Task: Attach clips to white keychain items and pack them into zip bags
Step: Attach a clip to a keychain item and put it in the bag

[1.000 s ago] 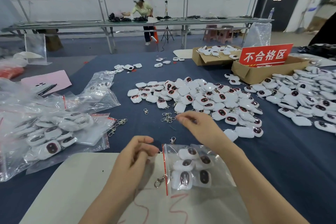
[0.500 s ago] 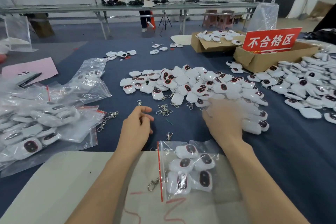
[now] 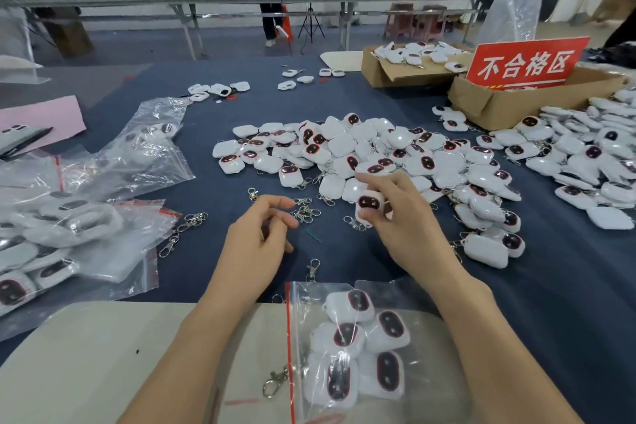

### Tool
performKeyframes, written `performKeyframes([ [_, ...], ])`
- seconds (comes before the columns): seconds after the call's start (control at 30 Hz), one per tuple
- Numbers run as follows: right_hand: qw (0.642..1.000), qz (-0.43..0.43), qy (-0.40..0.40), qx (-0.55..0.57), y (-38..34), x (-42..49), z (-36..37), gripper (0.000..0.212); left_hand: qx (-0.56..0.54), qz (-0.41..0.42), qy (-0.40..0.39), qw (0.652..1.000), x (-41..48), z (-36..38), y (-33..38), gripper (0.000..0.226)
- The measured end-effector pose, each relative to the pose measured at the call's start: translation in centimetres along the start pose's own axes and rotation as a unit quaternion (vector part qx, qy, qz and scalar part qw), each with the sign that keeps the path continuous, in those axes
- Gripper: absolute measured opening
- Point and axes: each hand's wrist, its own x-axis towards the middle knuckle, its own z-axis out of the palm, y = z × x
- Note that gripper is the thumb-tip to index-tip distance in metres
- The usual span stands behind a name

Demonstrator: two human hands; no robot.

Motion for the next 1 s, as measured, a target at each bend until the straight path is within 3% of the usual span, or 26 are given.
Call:
performKeyframes([
  [0.13,0.974,0.040,-0.013,0.221,-1.5,0.7,0.4,0.056,-0.063,0.014,-0.025,0.998,-0.1,0.9,0.8,0.023],
  [0.33,0.939,0.034,-0.087,0.331,-2.8,0.0,2.6,0.054,-0.074,0.017,-0.067,0.995,-0.3,1.2,1.0,0.014],
  [0.57,0.925,0.082,-0.104,0.356,-2.9,-0.7,3.3,0.018,-0.110,-0.006,-0.068,0.992,-0.1,1.0,1.1,0.014],
  [1.0,0.925,0.093,-0.114,0.350,-3.0,-0.7,3.2,0.017,-0.110,-0.023,-0.072,0.991,-0.2,0.9,1.5,0.008],
])
